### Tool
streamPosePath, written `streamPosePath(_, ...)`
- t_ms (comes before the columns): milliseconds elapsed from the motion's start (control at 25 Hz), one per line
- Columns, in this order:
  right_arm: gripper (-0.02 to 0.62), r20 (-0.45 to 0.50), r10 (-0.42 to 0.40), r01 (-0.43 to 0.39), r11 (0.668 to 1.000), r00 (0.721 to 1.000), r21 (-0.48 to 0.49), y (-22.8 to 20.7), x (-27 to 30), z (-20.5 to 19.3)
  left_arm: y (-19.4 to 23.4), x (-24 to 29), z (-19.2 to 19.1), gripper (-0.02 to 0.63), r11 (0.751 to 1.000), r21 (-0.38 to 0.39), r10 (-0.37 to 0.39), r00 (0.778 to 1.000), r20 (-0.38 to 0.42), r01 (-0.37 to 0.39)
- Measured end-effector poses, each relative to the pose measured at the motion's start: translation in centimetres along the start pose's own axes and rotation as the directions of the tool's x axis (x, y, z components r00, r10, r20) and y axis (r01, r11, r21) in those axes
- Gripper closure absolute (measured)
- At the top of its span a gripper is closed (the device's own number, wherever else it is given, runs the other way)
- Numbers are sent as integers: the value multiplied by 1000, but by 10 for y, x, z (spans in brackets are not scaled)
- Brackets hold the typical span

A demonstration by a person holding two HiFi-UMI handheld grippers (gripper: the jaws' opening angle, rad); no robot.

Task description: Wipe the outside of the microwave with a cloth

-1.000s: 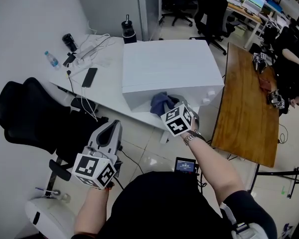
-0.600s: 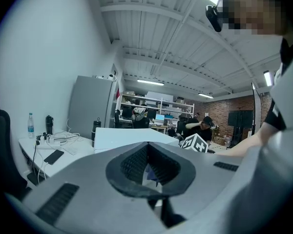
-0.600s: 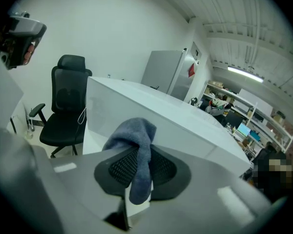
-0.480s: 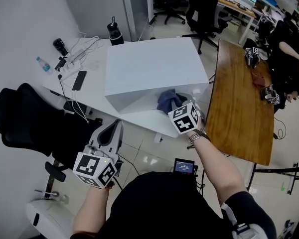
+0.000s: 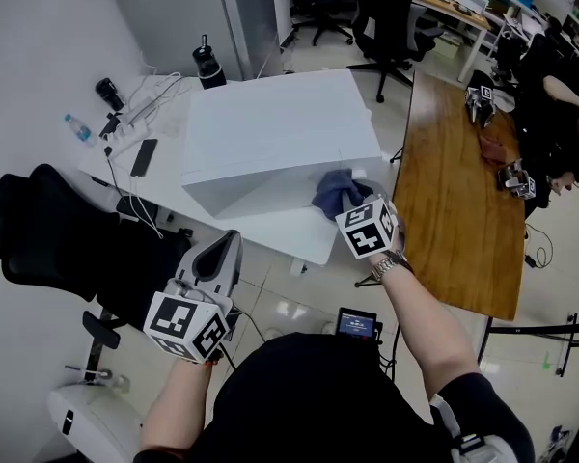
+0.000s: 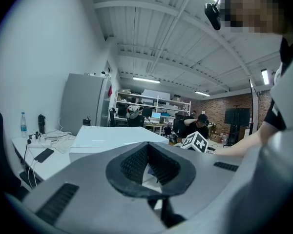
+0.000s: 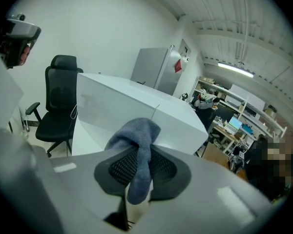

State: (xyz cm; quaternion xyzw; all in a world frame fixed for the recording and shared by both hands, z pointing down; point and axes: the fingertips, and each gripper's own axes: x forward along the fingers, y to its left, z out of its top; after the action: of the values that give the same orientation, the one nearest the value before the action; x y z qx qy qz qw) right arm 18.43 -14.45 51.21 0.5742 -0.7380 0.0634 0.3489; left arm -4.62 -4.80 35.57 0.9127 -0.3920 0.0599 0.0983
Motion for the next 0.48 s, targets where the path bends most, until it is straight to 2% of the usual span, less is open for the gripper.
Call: streamPosePath(480, 543, 32, -16, 16, 1000, 999, 8, -47, -32, -19, -49, 18, -2, 601, 1000, 2, 0, 1000, -9, 0)
